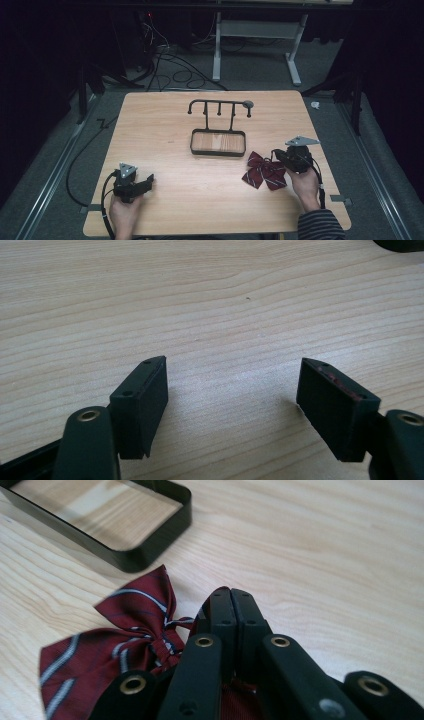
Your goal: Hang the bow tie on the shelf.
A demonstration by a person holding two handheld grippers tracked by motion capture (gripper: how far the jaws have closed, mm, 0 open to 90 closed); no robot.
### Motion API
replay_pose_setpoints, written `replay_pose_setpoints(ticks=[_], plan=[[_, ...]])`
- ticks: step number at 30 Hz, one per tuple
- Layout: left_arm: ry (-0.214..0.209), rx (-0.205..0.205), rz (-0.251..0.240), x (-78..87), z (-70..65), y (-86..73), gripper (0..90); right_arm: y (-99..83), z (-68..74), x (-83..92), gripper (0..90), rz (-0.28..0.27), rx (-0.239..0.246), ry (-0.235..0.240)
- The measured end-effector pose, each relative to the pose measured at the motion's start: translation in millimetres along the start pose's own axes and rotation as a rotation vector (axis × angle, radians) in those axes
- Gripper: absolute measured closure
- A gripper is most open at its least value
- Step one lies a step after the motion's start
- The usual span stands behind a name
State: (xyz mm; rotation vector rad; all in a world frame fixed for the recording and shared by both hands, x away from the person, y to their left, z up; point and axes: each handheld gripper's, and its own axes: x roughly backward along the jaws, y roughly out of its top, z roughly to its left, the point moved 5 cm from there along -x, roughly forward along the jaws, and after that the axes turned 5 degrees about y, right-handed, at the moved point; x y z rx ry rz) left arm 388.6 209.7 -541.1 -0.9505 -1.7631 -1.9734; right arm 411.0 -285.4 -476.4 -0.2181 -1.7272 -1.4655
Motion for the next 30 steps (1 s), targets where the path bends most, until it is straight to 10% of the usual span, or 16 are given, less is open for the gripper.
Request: replay_pose_setpoints(ticks=[30], plan=[[-0.002, 0.003, -0.002, -0.1, -0.1, 0.1, 29.0, 59.2, 45.9, 36.4, 90.0, -0.131, 0.141, 0.1]])
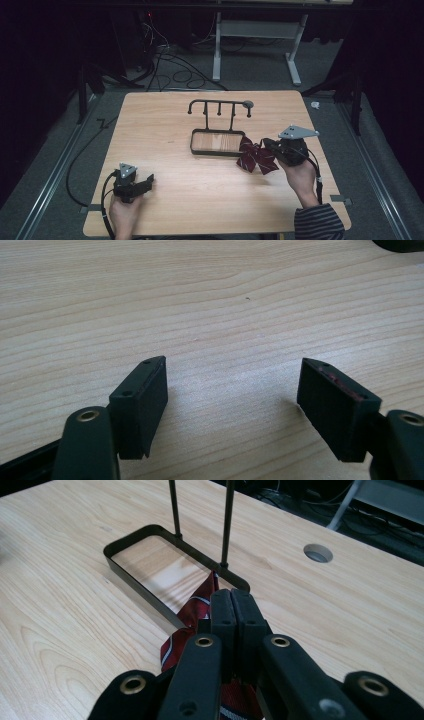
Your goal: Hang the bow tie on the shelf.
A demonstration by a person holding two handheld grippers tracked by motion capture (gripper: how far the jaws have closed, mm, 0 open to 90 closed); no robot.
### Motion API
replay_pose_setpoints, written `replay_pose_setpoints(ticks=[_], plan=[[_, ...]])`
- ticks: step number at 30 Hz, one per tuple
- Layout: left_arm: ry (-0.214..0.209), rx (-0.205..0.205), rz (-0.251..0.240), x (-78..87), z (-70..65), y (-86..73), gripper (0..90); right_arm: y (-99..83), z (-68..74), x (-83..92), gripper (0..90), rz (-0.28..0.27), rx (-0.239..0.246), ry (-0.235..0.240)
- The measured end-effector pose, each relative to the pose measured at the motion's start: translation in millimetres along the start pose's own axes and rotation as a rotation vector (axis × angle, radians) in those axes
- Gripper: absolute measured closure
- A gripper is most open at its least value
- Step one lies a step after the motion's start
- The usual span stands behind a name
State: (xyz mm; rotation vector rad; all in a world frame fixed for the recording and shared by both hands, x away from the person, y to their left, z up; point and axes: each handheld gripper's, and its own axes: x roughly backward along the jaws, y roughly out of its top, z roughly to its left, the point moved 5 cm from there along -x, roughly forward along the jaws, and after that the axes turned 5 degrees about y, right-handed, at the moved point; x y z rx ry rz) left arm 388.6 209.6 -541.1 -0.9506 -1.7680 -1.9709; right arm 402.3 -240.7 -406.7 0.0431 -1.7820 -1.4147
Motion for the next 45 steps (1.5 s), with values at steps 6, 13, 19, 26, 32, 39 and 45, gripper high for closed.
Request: replay_pose_setpoints(ticks=[6, 13, 19, 26, 32, 39, 45], plan=[[0.0, 0.0, 0.0, 0.0, 0.0, 0.0, 29.0, 6.7, 2.8, 0.7, 90.0, -0.011, 0.015, 0.008], [0.001, -0.001, 0.0, -0.1, -0.2, 0.0, 29.0, 13.6, 5.9, 0.4, 90.0, -0.015, 0.03, 0.021], [0.002, -0.003, 0.002, 0.0, -0.2, 0.0, 29.2, 21.7, 8.2, 0.0, 90.0, -0.028, 0.039, 0.036], [0.001, -0.003, 0.002, 0.0, -0.1, 0.0, 29.2, 30.4, 10.9, -4.5, 90.0, -0.031, 0.055, 0.056], [0.003, -0.004, 0.003, 0.0, -0.2, 0.0, 29.2, 37.7, 14.3, -7.5, 90.0, -0.033, 0.065, 0.068], [0.004, -0.005, 0.003, 0.0, -0.3, 0.0, 29.1, 51.9, 19.7, -13.4, 90.0, -0.057, 0.067, 0.1], [0.003, -0.004, 0.003, 0.0, -0.3, 0.0, 29.1, 61.5, 23.4, -19.8, 90.0, -0.059, 0.072, 0.116]])
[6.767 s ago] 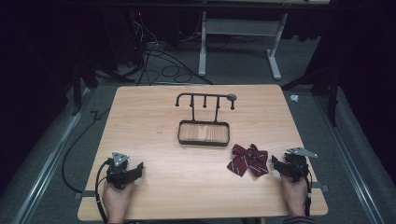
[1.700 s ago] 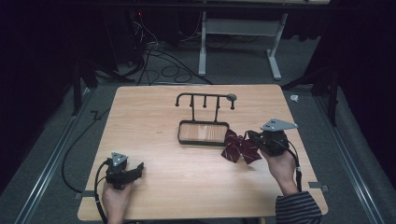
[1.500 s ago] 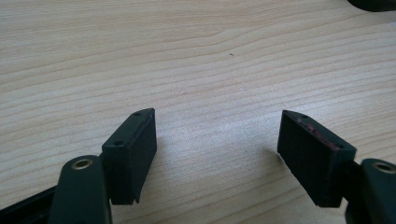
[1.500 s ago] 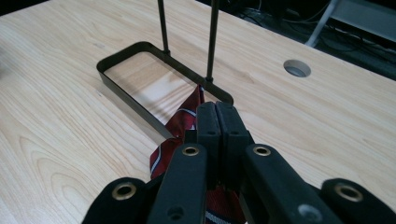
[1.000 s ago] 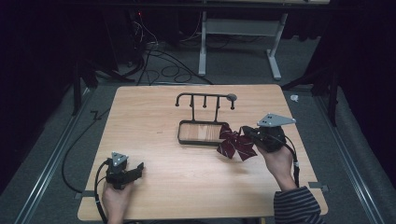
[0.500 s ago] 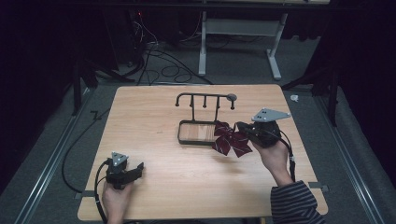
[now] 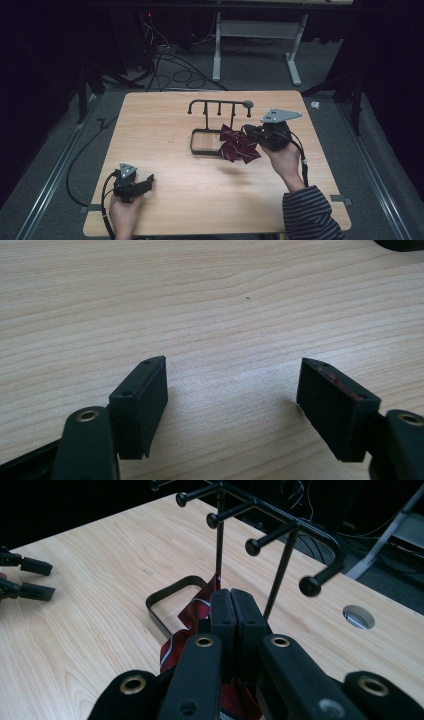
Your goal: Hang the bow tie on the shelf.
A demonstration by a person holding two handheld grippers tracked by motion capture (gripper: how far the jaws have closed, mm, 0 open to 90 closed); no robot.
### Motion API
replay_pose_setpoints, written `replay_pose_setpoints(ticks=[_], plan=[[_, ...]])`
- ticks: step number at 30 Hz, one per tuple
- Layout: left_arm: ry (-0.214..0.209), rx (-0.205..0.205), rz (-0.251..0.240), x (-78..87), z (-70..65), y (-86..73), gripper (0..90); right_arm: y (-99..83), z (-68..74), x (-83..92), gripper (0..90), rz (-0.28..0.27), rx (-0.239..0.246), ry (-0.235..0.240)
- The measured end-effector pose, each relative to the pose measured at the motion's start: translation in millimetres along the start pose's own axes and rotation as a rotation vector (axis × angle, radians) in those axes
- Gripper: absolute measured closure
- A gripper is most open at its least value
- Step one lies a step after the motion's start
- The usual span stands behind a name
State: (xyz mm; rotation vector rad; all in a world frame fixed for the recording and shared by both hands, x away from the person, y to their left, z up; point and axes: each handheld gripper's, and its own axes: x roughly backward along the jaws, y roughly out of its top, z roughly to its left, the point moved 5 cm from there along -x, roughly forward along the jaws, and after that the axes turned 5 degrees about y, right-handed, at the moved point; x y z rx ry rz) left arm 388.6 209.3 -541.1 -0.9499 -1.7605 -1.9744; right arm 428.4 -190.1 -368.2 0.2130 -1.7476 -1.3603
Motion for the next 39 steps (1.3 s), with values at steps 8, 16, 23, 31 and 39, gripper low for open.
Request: replay_pose_setpoints(ticks=[8, 16, 23, 31, 39], plan=[[0.0, 0.0, 0.0, 0.0, 0.0, 0.0, 29.1, 10.2, -0.6, -6.0, 90.0, -0.011, 0.001, 0.016], [0.0, 0.0, 0.0, 0.0, 0.1, 0.0, 29.1, 20.1, -2.7, -13.8, 90.0, -0.019, 0.004, 0.023], [0.0, 0.0, 0.0, 0.0, 0.0, 0.0, 29.0, 27.2, 0.5, -23.5, 90.0, -0.018, 0.007, 0.053], [-0.002, 0.001, 0.0, 0.0, 0.1, 0.0, 29.1, 38.0, 0.3, -31.6, 90.0, -0.02, 0.01, 0.055], [-0.003, 0.004, -0.003, -0.1, 0.2, 0.0, 29.5, 41.8, -13.1, -36.4, 90.0, -0.022, -0.023, 0.047]])
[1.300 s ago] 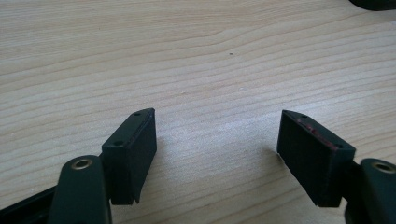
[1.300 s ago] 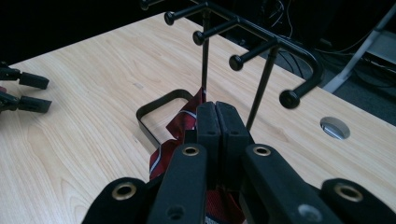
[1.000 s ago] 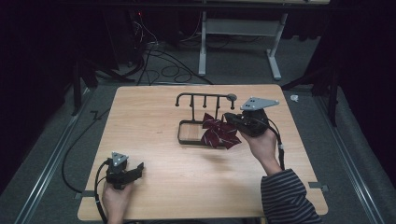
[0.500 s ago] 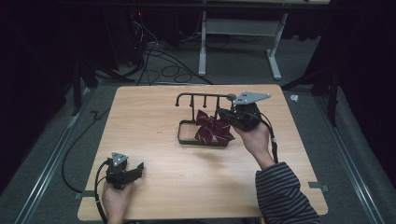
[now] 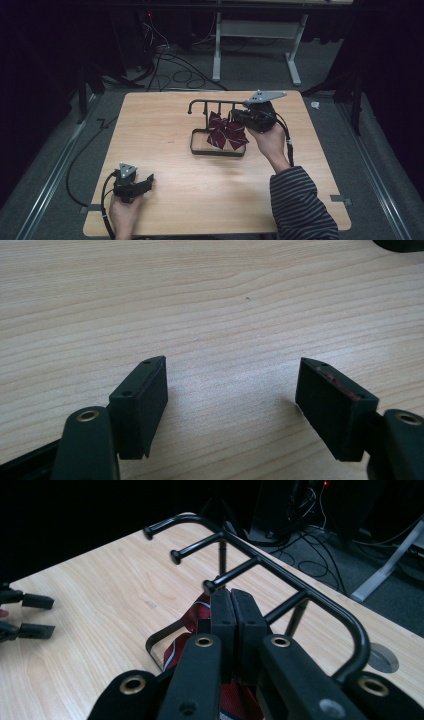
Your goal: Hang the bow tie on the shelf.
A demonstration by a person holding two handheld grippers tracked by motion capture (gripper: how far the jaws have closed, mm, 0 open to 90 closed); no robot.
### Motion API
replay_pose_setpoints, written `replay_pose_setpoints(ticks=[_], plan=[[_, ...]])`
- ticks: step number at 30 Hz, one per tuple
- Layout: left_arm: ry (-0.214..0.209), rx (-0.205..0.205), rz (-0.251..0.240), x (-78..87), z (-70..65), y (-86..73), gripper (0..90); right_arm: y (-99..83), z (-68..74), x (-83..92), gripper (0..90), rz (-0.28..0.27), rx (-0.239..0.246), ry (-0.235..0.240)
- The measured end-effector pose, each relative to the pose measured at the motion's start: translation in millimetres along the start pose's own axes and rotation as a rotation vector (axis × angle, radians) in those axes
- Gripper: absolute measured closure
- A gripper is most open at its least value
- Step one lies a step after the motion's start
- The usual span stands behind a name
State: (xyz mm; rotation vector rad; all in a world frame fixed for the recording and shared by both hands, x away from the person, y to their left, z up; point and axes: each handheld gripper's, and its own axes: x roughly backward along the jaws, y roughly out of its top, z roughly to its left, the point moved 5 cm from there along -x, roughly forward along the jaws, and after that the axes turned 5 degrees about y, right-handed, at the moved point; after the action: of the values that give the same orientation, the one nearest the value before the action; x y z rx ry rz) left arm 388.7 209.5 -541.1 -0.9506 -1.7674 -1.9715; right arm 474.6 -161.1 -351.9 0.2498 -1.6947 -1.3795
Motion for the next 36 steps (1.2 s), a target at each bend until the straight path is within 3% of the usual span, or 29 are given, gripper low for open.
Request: replay_pose_setpoints(ticks=[20, 36], plan=[[-0.003, 0.002, 0.0, 0.2, 0.2, 0.0, 29.3, 3.7, -24.2, -12.2, 90.0, 0.022, -0.054, -0.055], [-0.004, 0.003, 0.0, 0.2, 0.3, -0.1, 29.2, 2.2, -27.6, -10.1, 83.5, 0.02, -0.076, -0.06]])
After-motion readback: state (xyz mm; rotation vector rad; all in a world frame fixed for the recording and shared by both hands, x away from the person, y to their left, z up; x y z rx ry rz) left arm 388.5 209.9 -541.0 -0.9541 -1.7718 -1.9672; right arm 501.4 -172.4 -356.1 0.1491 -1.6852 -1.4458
